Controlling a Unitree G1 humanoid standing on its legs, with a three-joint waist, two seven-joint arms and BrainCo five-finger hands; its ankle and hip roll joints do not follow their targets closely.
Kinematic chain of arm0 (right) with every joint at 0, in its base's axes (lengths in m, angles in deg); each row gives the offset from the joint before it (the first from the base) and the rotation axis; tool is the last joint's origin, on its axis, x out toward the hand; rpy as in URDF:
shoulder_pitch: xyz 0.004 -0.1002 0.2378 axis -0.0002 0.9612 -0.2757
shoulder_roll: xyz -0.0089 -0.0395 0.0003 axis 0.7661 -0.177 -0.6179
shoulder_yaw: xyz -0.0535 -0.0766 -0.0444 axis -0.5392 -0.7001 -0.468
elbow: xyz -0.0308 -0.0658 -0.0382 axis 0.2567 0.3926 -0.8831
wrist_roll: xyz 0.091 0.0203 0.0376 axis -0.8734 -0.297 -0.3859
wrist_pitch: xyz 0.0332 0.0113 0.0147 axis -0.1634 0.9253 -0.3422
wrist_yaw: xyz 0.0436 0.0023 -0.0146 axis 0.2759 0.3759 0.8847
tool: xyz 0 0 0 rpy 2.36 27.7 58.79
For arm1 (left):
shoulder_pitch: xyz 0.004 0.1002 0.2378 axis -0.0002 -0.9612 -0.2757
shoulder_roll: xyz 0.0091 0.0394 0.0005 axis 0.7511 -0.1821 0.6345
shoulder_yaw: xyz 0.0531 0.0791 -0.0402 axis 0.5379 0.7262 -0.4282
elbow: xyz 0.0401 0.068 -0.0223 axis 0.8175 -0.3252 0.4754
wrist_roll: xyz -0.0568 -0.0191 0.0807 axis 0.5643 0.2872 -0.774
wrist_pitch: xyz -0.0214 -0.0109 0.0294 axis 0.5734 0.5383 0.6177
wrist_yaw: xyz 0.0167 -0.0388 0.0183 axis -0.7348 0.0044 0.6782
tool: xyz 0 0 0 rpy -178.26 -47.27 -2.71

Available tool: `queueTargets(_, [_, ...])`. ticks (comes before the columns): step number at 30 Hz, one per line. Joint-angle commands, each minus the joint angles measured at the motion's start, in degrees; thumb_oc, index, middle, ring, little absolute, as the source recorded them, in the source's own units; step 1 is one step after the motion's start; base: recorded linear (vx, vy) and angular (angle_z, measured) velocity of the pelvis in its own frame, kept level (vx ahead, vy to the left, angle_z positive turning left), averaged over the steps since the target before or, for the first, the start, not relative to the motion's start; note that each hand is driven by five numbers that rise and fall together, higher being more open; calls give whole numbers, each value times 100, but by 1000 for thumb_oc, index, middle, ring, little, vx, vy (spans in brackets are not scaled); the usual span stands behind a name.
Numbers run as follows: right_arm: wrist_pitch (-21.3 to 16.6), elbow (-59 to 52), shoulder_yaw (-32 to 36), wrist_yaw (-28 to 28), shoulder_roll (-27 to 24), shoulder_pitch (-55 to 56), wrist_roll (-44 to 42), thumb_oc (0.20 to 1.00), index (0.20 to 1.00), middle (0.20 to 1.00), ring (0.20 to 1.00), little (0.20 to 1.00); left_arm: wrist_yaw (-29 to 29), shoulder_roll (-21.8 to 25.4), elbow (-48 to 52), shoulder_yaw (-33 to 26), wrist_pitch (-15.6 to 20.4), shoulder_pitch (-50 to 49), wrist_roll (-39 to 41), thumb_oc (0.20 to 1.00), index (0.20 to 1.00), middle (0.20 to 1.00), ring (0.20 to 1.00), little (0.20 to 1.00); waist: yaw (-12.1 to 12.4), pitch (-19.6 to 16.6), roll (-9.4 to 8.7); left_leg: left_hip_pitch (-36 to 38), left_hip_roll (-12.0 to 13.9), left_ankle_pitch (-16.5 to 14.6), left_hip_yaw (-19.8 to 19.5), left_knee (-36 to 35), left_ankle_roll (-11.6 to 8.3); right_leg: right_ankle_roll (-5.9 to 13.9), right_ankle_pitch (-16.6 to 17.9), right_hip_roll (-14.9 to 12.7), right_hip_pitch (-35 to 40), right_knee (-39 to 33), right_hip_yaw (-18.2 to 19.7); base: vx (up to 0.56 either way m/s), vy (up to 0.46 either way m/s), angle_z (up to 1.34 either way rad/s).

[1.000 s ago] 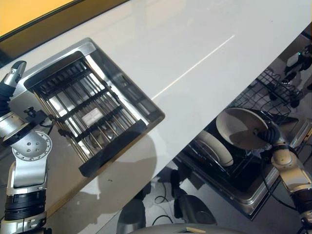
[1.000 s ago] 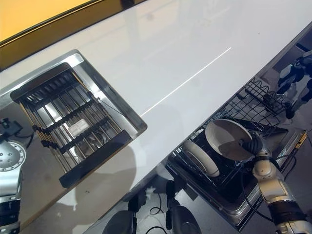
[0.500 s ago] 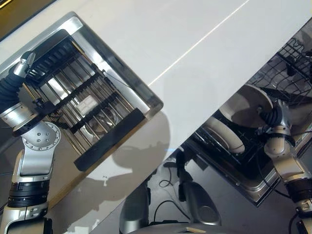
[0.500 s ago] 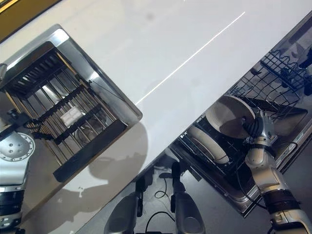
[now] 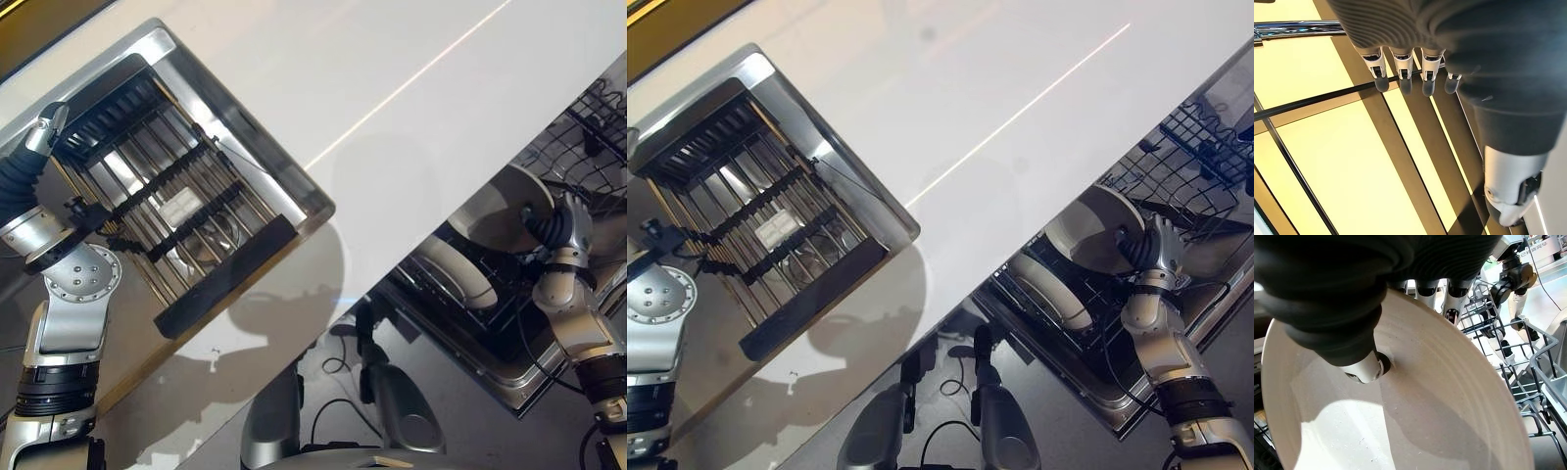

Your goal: Pick up plates and place into dishwasher.

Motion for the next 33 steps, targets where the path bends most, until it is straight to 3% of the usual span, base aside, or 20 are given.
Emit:
queueTargets(1, [-35, -49, 576, -113, -582, -166, 364, 200, 200, 200, 200, 200, 12, 231, -86, -63, 190, -111, -88, 1000, 1000, 1000, 1000, 1000, -27, -483, 16, -627, -1, 375, -315, 204, 228, 254, -1036, -258, -147, 1126, -205, 6, 44, -1])
queueTargets(13, [-169, 254, -201, 599, -169, 13, 682, 200, 200, 200, 200, 200, -206, 41, -5, 70, 75, 63, -267, 1000, 1000, 1000, 1000, 1000, -130, -183, 177, -836, -78, 466, -238, 90, 262, 273, -967, -323, -486, 1185, -85, -40, 41, -4])
queueTargets(23, [-299, 1114, -1011, 1077, 270, -171, 90, 200, 200, 200, 200, 200, -237, 110, 20, 326, -182, 525, -242, 1000, 1000, 1000, 1000, 1000, -93, -62, 269, -871, -127, 537, -241, -69, 289, 306, -894, -367, -580, 1097, -55, -27, 9, -1])
queueTargets(31, [-237, 1150, -1224, 1037, 577, -17, 51, 200, 200, 200, 200, 200, -240, 137, 12, 375, -222, 619, -244, 1000, 1000, 1000, 1000, 1000, -103, -123, 289, -814, -133, 523, -271, -83, 299, 306, -913, -355, -536, 1111, -45, 0, 0, 0])
queueTargets(32, [-223, 1159, -1228, 1010, 590, -8, 48, 266, 266, 266, 266, 266, -233, 150, -3, 373, -216, 624, -238, 1000, 1000, 1000, 1000, 1000, -105, -135, 288, -805, -132, 522, -277, -86, 301, 305, -915, -351, -524, 1111, -39, 0, 0, 0])
queueTargets(33, [-213, 1162, -1229, 974, 603, -3, 18, 445, 445, 445, 445, 445, -222, 158, -8, 377, -219, 634, -234, 1000, 1000, 1000, 1000, 1000, -106, -145, 284, -800, -136, 518, -286, -76, 307, 303, -918, -348, -516, 1117, -32, 0, 0, 0])
